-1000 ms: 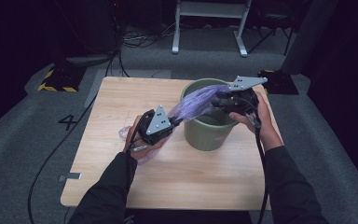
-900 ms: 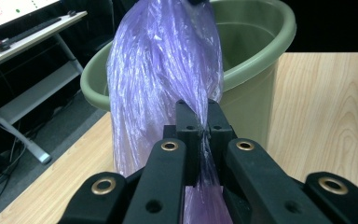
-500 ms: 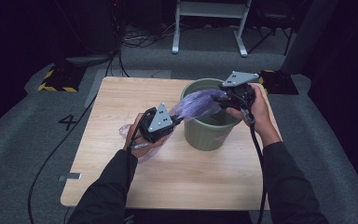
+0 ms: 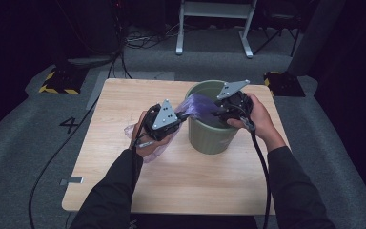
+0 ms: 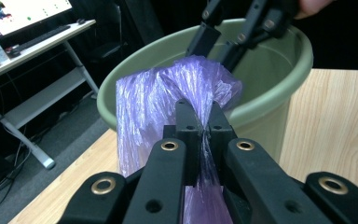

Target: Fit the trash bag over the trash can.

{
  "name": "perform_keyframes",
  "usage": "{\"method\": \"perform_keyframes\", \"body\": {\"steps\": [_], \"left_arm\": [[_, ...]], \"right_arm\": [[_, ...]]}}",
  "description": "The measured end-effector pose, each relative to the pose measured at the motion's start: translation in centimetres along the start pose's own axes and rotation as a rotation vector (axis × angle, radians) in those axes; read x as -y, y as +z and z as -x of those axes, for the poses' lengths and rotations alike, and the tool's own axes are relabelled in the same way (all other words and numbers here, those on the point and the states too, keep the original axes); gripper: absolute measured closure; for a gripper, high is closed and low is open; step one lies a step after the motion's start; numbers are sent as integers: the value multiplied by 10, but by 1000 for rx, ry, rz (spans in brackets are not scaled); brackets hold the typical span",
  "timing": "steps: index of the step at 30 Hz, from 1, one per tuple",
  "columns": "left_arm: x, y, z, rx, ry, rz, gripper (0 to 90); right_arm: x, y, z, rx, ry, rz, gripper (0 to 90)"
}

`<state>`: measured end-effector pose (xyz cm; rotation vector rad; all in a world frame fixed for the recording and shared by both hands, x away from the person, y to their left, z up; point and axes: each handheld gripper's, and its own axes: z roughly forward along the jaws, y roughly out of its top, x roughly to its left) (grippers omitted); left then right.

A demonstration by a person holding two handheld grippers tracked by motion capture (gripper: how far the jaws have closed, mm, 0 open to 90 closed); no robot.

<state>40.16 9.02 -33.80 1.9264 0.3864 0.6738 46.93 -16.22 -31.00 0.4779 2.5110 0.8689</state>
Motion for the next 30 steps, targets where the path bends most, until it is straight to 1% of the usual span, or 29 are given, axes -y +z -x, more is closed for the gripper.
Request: {"method": "perform_keyframes", "body": {"steps": [2,4,5,6,7,8,9,12,13,15,16,17,18,19,20,21,22,23,24,25,26,27,28,29,30], "left_arm": [[-1,2,1,3,1,-3,875],[-5,7,2,18,17,-11,876],[-5,7,2,18,17,-11,877],[-7,10,2,32,19,-14,877],[-8,14,3,35,26,-35,878],[-8,14,3,35,26,-35,878],[-10,17,4,44,30,-37,878],[-12,19,4,53,29,-30,878],[-13,21,5,59,26,-25,877],[-16,24,8,61,33,-24,874],[-17,26,10,64,36,-25,874],[-18,27,11,67,41,-24,873],[-18,27,11,67,41,-24,872],[-18,28,12,69,43,-26,872],[-19,29,12,68,46,-27,867],[-20,30,12,68,40,-24,867],[-20,30,13,69,37,-21,860],[-21,31,14,69,38,-19,838],[-21,31,14,69,38,-19,820],[-21,31,14,67,23,-14,795],[-21,31,14,67,23,-14,773],[-20,30,14,72,11,-9,773],[-20,29,13,75,8,-6,725],[-20,28,13,78,6,-3,686],[-18,24,13,74,-7,3,651]], "right_arm": [[0,0,-3,9,-12,-3,518],[1,-2,-4,12,-20,16,454],[1,-2,-4,12,-20,16,454],[1,-4,-5,14,-20,38,424],[0,-10,-6,23,-24,71,349],[0,-10,-6,23,-24,71,349],[-2,-16,-8,-2,-39,101,304],[-4,-19,-11,-10,-45,109,296],[-4,-19,-12,-2,-48,110,292],[-5,-14,-16,14,-59,103,294],[-4,-13,-17,28,-74,102,309],[-4,-12,-19,41,-78,101,344],[-4,-12,-19,41,-78,101,344],[-3,-11,-19,43,-77,106,398],[-1,-10,-21,28,-81,127,536],[-1,-10,-21,28,-81,127,536],[0,-10,-22,30,-81,132,610],[2,-7,-22,29,-82,136,735],[2,-7,-22,29,-82,136,735],[4,-5,-23,27,-77,142,836],[4,-5,-23,27,-77,142,836],[5,-5,-23,24,-74,145,857],[7,-4,-23,23,-66,149,873],[10,-4,-21,37,-42,155,884],[12,-5,-20,38,-26,157,887]]}}
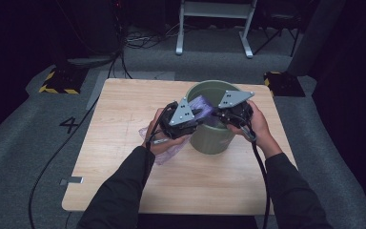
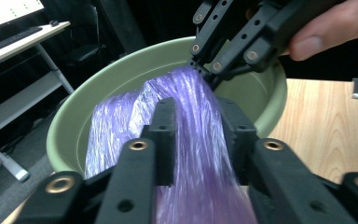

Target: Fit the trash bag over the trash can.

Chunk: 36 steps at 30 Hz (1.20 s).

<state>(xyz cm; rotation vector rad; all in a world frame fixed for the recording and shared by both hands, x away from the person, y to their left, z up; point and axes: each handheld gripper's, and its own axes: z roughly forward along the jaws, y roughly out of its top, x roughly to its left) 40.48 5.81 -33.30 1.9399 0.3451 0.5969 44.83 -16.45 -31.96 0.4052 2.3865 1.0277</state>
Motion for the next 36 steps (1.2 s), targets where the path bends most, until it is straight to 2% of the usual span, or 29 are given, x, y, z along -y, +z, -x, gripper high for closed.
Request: {"method": "perform_keyframes", "body": {"steps": [1,2,4,6,9,10,14,15,16,20,22,23,24,25,28,29,30,32,35,36], "left_arm": [[0,0,0,0,0,0,596],[1,-2,0,0,-11,-2,596],[3,-7,1,4,-34,-19,514],[9,-13,1,-5,-40,-53,426],[15,-17,1,4,-58,-78,358],[19,-19,0,8,-75,-102,358],[30,-27,-1,-11,-94,-125,318],[36,-31,-3,-8,-122,-144,295],[36,-31,-3,-8,-122,-144,280],[49,-38,-9,-3,-175,-168,267],[51,-39,-10,-4,-175,-177,269],[53,-41,-11,-5,-160,-176,369],[53,-41,-11,-5,-160,-176,423],[53,-42,-12,-1,-154,-171,423],[51,-43,-12,-9,-117,-151,655],[50,-43,-13,-12,-111,-143,702],[49,-43,-12,-20,-101,-133,788],[48,-42,-12,-28,-91,-127,804],[43,-42,-13,-47,-90,-100,839],[40,-41,-13,-53,-84,-79,855]], "right_arm": [[0,0,0,0,0,0,887],[2,-1,1,1,12,1,889],[6,-3,5,8,31,-7,891],[11,-5,10,4,65,-13,892],[13,-6,11,3,73,-28,892],[14,-6,11,4,76,-36,891],[17,-8,12,1,88,-37,891],[17,-9,12,3,88,-38,891],[17,-9,12,3,88,-38,891],[18,-12,15,18,97,-36,892],[18,-13,16,18,99,-34,892],[19,-14,17,25,110,-28,891],[19,-14,17,25,110,-28,891],[20,-14,17,22,115,-26,891],[20,-17,17,13,114,-16,882],[20,-17,17,13,111,-18,868],[20,-19,16,27,109,-6,824],[20,-21,15,32,107,5,812],[17,-24,9,35,85,14,691],[15,-24,7,34,73,4,556]]}}
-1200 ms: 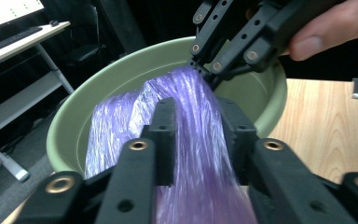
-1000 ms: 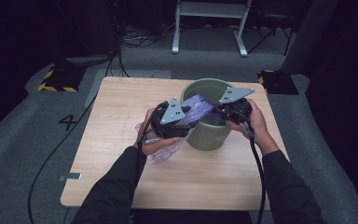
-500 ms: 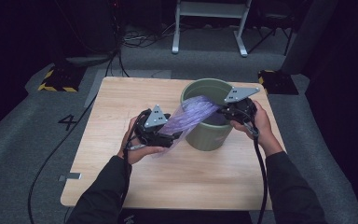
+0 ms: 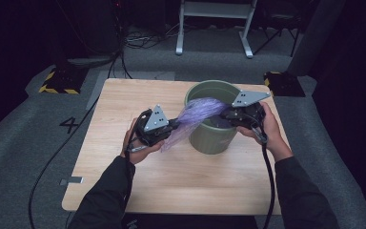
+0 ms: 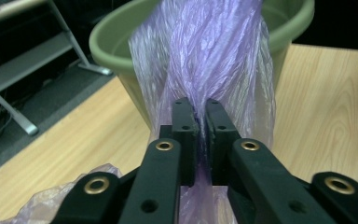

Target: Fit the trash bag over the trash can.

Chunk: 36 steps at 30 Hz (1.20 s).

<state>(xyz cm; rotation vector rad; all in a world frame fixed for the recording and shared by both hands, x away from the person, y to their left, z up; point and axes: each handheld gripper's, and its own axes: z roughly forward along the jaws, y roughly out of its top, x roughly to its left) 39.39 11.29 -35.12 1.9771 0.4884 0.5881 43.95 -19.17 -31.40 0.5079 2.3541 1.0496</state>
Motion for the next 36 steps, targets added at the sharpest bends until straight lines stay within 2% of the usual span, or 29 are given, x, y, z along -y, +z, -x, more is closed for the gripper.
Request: {"method": "perform_keyframes", "body": {"steps": [2,3,7,11,13,14,15,17,19,20,22,23,24,25,26,27,28,29,33,34,36], "left_arm": [[-4,1,1,-4,2,7,859],[-4,1,1,-4,2,7,859],[-14,3,2,-4,24,9,862],[-21,8,3,4,35,4,862],[-24,12,5,7,39,4,862],[-25,13,5,7,43,5,862],[-27,14,6,7,44,10,862],[-28,15,8,9,42,18,860],[-30,17,9,7,48,21,848],[-31,17,10,7,50,22,848],[-32,18,11,5,52,26,806],[-33,18,11,1,47,33,758],[-34,16,10,0,27,41,619],[-34,16,10,0,27,41,549],[-34,15,9,7,9,42,549],[-33,11,7,31,-17,39,428],[-33,11,7,31,-17,39,386],[-30,5,6,34,-42,56,339],[-24,-6,4,59,-64,81,301],[-21,-11,3,77,-66,78,286],[-17,-14,4,72,-62,71,276]], "right_arm": [[-2,0,-1,8,0,-18,447],[-2,0,-1,8,0,-18,447],[-9,-4,-7,13,-9,7,297],[-17,-8,-16,42,-57,39,264],[-21,-9,-23,32,-87,50,310],[-23,-8,-27,45,-115,55,368],[-23,-8,-28,45,-124,60,438],[-23,-7,-29,17,-119,67,543],[-19,-5,-28,-22,-109,67,725],[-19,-5,-28,-22,-109,67,725],[-16,-3,-26,-39,-102,62,823],[-15,-3,-26,-41,-96,60,844],[-12,-3,-23,-50,-82,55,864],[-12,-3,-23,-50,-82,55,864],[-11,-3,-22,-48,-74,53,867],[-9,-4,-18,-38,-53,52,872],[-9,-4,-18,-38,-53,52,872],[-6,-6,-14,-33,-35,54,876],[-1,-8,-9,-22,-9,49,876],[2,-9,-6,-11,3,44,876],[3,-9,-5,-9,8,43,876]]}}
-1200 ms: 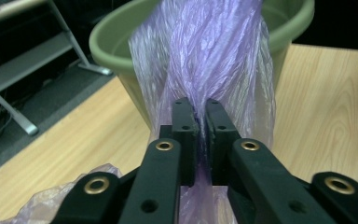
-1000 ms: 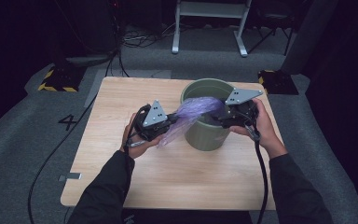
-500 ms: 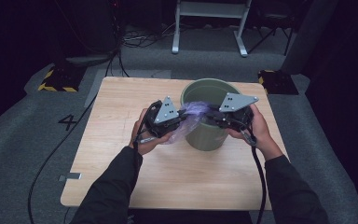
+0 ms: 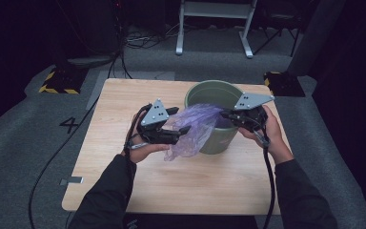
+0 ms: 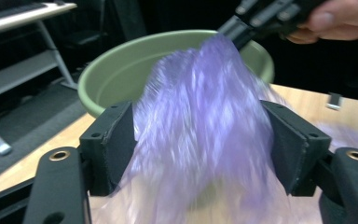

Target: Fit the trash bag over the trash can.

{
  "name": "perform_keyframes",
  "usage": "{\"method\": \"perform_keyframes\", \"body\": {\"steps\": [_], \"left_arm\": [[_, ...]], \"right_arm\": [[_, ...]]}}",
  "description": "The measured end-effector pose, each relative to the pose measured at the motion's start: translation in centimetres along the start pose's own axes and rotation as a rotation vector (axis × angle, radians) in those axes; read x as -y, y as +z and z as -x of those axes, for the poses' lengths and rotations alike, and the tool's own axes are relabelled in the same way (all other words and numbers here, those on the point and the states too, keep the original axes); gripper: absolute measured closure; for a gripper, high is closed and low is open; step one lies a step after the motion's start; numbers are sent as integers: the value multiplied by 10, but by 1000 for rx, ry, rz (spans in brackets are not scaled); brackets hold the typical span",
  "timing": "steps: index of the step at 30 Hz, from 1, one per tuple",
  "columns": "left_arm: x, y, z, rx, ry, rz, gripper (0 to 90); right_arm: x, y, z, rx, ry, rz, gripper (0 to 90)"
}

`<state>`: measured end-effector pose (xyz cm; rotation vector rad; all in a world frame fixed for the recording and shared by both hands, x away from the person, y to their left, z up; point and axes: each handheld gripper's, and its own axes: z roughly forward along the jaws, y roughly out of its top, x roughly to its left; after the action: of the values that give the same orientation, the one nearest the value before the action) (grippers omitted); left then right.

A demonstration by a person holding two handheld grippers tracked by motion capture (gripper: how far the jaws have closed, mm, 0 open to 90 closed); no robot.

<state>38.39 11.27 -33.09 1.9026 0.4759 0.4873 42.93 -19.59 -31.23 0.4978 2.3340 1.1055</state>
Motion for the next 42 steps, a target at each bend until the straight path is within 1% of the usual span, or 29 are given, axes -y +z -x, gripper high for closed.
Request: {"method": "perform_keyframes", "body": {"steps": [2,3,4,5,8,9,10,14,15,20,21,22,23,25,26,27,28,29,30,31,32,33,35,36,37,38,39,40,42], "left_arm": [[7,-5,1,11,4,-4,261],[7,-5,1,11,4,-4,261],[10,-5,1,11,1,-11,261],[14,-5,0,11,4,-34,262],[19,-4,-2,6,1,-47,267],[21,-4,-3,10,-2,-50,273],[26,-4,-4,29,-11,-43,272],[31,-4,-5,25,-16,-47,270],[33,-3,-6,25,-19,-53,276],[37,7,-9,31,-26,-79,332],[36,9,-8,23,-18,-85,403],[36,11,-8,24,-10,-87,403],[35,13,-7,18,-3,-86,457],[33,16,-5,-3,4,-74,524],[30,17,-4,-2,13,-63,597],[30,17,-4,-2,13,-63,613],[29,18,-4,-9,23,-65,613],[27,20,-3,-14,27,-53,666],[27,20,-3,-14,27,-53,694],[26,21,-2,-14,32,-53,694],[23,22,-1,-27,55,-57,749],[23,22,-1,-27,55,-57,762],[21,23,1,-27,65,-53,795],[19,23,2,-32,69,-53,795],[18,24,2,-36,73,-56,810],[17,24,2,-34,78,-59,810],[16,25,3,-33,84,-57,836],[16,25,3,-33,84,-57,838],[15,26,4,-30,82,-53,840]], "right_arm": [[4,-2,5,13,21,-2,877],[4,-2,5,13,21,-2,877],[5,-2,6,13,26,-1,876],[7,-3,8,20,35,-6,877],[9,-4,11,23,43,-8,877],[12,-5,13,30,52,-11,877],[14,-5,15,34,60,-13,877],[20,-8,20,43,79,-12,877],[24,-9,24,45,90,-13,877],[29,-10,29,35,109,-19,865],[32,-9,30,33,113,-23,853],[32,-9,30,33,113,-23,853],[33,-9,30,33,113,-26,831],[34,-9,30,27,108,-30,781],[33,-10,28,37,92,-22,596],[33,-11,27,52,87,-21,548],[33,-11,27,52,87,-21,548],[32,-13,24,45,78,-16,461],[32,-13,24,45,78,-16,461],[32,-16,23,41,72,-8,424],[32,-22,21,46,75,7,347],[32,-22,21,46,75,7,347],[34,-32,20,43,72,36,317],[34,-32,20,43,72,36,317],[35,-41,19,53,68,49,296],[35,-41,19,53,68,49,296],[37,-50,17,65,57,55,278],[37,-50,17,65,57,55,278],[41,-63,14,75,66,75,272]]}}
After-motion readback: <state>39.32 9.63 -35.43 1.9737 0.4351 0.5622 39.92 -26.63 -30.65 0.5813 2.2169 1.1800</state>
